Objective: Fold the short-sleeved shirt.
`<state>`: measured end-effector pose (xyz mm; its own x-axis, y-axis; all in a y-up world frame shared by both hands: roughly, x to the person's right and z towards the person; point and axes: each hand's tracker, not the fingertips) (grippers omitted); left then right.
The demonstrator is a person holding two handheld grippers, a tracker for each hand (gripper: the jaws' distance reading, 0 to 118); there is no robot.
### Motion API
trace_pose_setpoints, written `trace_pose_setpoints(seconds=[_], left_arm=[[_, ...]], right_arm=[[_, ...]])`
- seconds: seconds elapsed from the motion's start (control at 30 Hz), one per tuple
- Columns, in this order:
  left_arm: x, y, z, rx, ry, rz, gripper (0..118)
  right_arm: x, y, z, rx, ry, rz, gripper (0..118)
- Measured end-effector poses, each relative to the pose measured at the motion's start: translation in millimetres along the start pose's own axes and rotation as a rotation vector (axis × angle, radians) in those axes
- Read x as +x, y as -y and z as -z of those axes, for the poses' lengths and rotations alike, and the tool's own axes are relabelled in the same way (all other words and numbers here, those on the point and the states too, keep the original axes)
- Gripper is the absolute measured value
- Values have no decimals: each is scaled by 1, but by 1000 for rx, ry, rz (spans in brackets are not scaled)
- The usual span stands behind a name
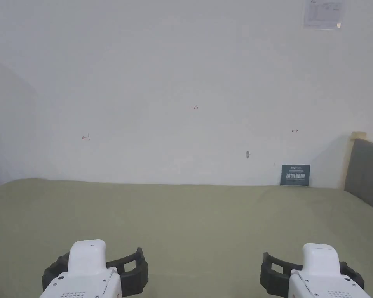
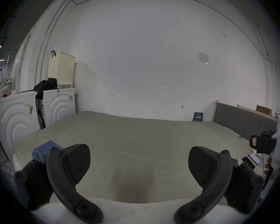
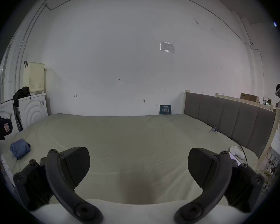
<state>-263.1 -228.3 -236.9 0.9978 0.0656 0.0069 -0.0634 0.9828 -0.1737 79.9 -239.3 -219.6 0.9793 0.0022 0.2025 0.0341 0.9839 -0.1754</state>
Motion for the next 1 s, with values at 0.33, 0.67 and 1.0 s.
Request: trace_pose_setpoints(seconds=[0.33,0.67,1.0], left_arm=[[3,-2,7,-24,24,7,118],[6,-4,7,-16,35,31,118],[4,2,10,-44,30,30,118]], right_arm=[[2,-2,1,-26,-16,47,118],[-9,-3,-1,0,23,-35,118],[-6,-6,2,-19,-12,6,118]])
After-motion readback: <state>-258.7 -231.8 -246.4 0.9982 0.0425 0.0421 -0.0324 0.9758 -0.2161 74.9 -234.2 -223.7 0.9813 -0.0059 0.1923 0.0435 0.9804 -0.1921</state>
